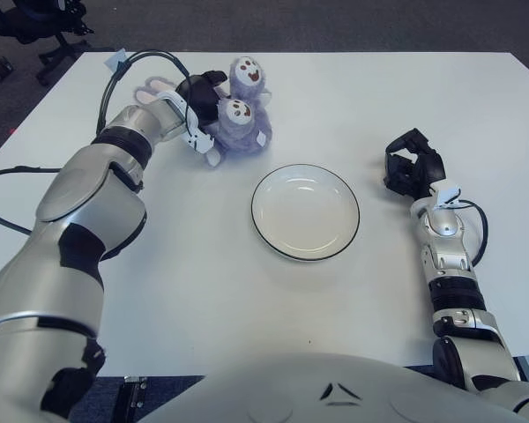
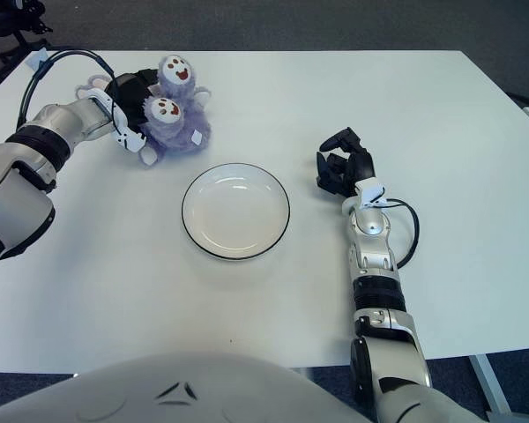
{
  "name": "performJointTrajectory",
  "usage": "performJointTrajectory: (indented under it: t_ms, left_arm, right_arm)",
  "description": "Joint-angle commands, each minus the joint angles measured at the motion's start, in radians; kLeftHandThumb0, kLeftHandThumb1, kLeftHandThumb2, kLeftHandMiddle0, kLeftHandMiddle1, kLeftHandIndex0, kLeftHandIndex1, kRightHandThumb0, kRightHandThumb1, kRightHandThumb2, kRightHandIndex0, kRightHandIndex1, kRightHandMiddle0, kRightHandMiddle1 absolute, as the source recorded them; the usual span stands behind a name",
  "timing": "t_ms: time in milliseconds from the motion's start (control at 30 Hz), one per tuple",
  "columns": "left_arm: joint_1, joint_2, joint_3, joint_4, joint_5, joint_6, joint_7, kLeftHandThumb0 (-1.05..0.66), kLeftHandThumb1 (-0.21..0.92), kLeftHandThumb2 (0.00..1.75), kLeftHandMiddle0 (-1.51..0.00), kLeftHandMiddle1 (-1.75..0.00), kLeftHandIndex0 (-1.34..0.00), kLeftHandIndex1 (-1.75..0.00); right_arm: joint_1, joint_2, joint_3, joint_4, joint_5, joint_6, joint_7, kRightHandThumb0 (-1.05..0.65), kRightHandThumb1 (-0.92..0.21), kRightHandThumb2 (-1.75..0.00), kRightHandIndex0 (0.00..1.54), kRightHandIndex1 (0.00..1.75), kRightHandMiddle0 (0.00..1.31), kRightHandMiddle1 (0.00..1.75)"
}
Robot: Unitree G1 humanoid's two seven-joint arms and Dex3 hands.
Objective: Put the doll into the plate.
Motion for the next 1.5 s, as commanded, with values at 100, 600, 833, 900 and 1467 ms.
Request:
performJointTrajectory:
  t_ms: [100,600,833,900,1467]
  left_arm:
    - [0.066,-0.027,-0.001,0.03,-0.023,-0.003,0.014,-0.71,0.9,0.04,-0.28,-0.02,-0.12,-0.05]
    - [0.094,-0.068,0.036,0.071,-0.119,-0.032,-0.16,-0.49,0.88,0.0,-0.63,-0.07,-0.39,-0.1]
    - [0.094,-0.059,0.089,0.071,-0.203,-0.112,-0.269,-0.39,0.88,0.0,-0.51,-0.81,-0.51,-0.43]
    - [0.097,-0.053,0.095,0.071,-0.215,-0.129,-0.279,-0.38,0.9,0.09,-0.42,-1.16,-0.53,-0.89]
    - [0.135,-0.024,0.108,0.082,-0.238,-0.24,-0.164,-0.21,0.64,0.69,-0.75,-1.74,-0.51,-1.73]
  right_arm:
    - [0.024,0.001,-0.001,0.027,0.013,-0.026,0.015,-0.4,-0.59,-0.96,0.99,1.75,0.41,1.75]
    - [0.028,0.0,-0.005,0.025,0.036,-0.045,0.045,-0.4,-0.58,-0.97,0.98,1.75,0.41,1.75]
    - [0.031,0.0,-0.007,0.018,0.037,-0.044,0.048,-0.4,-0.58,-0.97,0.97,1.75,0.41,1.75]
    - [0.031,-0.001,-0.007,0.018,0.037,-0.044,0.048,-0.4,-0.58,-0.97,0.97,1.75,0.41,1.75]
    - [0.028,-0.004,-0.011,0.021,0.039,-0.041,0.057,-0.4,-0.59,-0.96,0.96,1.75,0.4,1.75]
